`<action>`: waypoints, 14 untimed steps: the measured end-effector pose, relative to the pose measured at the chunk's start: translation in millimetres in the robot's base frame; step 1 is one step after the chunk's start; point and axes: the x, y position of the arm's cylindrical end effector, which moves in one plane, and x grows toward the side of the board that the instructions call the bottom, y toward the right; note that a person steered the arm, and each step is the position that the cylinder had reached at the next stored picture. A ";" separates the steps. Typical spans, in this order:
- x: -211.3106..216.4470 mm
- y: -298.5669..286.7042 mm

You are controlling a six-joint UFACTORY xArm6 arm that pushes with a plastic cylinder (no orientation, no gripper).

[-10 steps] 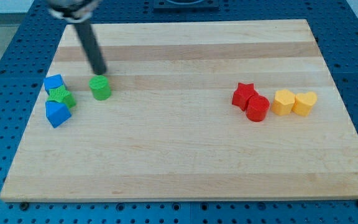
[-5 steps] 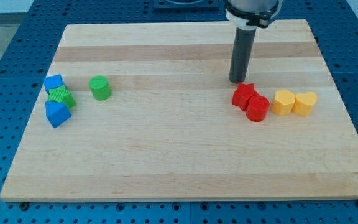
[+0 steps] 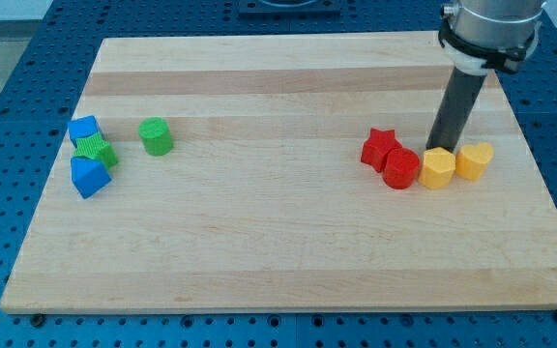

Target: Place red star and yellow blocks in a diagonal line

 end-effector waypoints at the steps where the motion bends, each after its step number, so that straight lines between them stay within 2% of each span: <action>1: -16.8 7.8; 2: -7.6 43.6; 3: 19.0 65.3; 4: 45.5 42.5; 5: 40.2 0.1; 6: 19.5 -12.7; 7: 20.4 -64.9; 9: 36.4 19.9; 11: 85.2 28.5; 12: 38.3 34.9; 13: 40.0 -10.8; 14: 57.3 -7.8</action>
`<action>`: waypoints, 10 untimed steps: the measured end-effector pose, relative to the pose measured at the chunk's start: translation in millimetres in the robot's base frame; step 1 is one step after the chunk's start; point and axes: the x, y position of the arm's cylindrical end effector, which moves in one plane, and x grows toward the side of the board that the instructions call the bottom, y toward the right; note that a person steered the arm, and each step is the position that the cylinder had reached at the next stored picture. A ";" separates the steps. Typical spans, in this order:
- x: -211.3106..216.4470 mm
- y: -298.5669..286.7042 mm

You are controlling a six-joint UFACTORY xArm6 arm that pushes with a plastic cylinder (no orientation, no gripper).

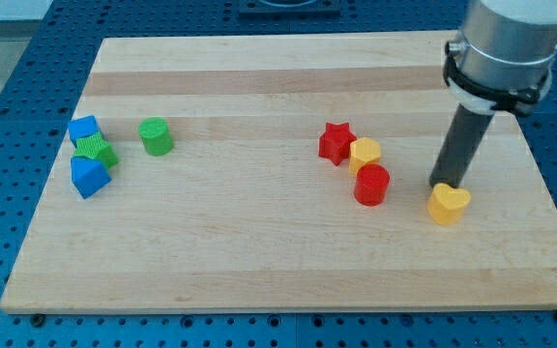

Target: Place red star and yellow blocks in a diagonal line

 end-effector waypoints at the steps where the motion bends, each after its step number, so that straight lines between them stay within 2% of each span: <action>1: 14.7 6.8; 4: 13.8 14.5; 5: 2.7 21.8; 6: -40.9 30.4; 8: -108.9 -68.0; 9: -123.0 -84.1; 10: -118.9 -130.5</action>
